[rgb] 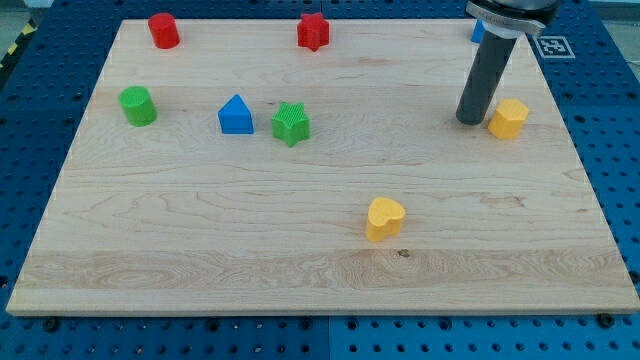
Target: Put the yellow hexagon at the center right side of the board
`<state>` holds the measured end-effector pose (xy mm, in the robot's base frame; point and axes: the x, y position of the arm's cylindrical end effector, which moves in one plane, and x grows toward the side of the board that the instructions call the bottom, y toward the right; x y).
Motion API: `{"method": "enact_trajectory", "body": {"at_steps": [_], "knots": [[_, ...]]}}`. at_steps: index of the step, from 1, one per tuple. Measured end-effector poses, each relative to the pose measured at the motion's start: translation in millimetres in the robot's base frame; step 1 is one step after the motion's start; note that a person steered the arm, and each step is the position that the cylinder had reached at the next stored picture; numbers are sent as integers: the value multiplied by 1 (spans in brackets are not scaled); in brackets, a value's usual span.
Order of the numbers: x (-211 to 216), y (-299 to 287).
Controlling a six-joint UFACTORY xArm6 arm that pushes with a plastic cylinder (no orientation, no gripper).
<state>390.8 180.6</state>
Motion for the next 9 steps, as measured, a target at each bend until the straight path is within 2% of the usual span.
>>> {"method": "enact_trajectory", "body": {"at_steps": [9], "knots": [[12,33]]}}
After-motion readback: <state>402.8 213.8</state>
